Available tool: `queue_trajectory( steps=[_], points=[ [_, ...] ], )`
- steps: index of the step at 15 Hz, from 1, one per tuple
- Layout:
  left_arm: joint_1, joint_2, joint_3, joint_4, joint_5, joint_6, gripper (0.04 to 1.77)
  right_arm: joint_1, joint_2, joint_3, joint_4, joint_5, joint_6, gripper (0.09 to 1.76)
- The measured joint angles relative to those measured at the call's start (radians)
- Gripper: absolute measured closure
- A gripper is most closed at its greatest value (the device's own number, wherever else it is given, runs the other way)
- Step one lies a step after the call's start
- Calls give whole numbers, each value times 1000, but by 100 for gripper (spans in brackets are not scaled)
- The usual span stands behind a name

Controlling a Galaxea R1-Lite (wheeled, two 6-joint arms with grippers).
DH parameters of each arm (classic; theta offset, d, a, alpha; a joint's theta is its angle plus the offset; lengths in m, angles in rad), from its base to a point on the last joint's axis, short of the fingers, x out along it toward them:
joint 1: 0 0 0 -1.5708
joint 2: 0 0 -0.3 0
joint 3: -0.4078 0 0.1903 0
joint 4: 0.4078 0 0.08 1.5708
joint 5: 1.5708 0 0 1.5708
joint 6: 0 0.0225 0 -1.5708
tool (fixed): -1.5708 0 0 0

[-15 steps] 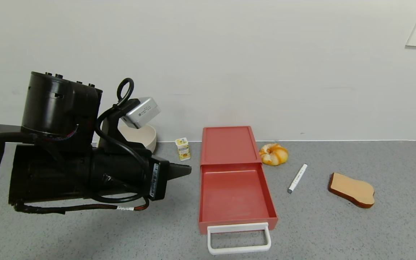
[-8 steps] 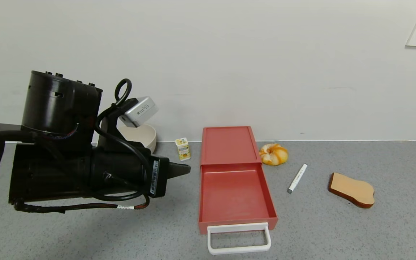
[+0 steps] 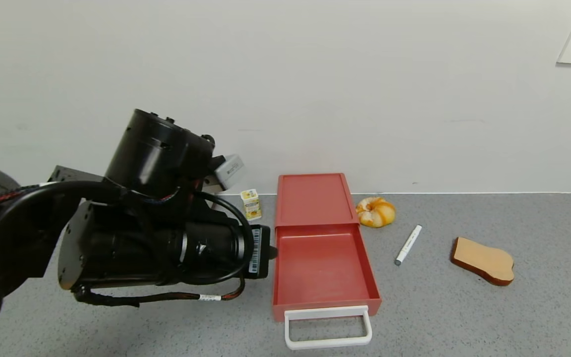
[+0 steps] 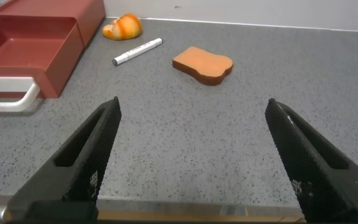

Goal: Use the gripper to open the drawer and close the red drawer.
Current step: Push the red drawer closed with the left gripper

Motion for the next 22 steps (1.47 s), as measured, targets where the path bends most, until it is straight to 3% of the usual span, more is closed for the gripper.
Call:
queue_trajectory(
  steps=[4, 6, 10, 19, 22],
  points=[
    [-60, 103, -167, 237, 32, -166, 170, 0, 0, 0, 0, 0, 0, 14],
    [-83, 166, -223, 292, 47, -236, 170, 0, 0, 0, 0, 0, 0, 14],
    [-133, 276, -253, 309, 83, -330, 170, 0, 0, 0, 0, 0, 0, 14],
    [-184, 437, -250, 307, 91, -405, 170, 4, 0, 0, 0, 0, -1, 14],
    [-186, 468, -257, 305, 121, -420, 170, 4, 0, 0, 0, 0, 0, 14]
  ],
)
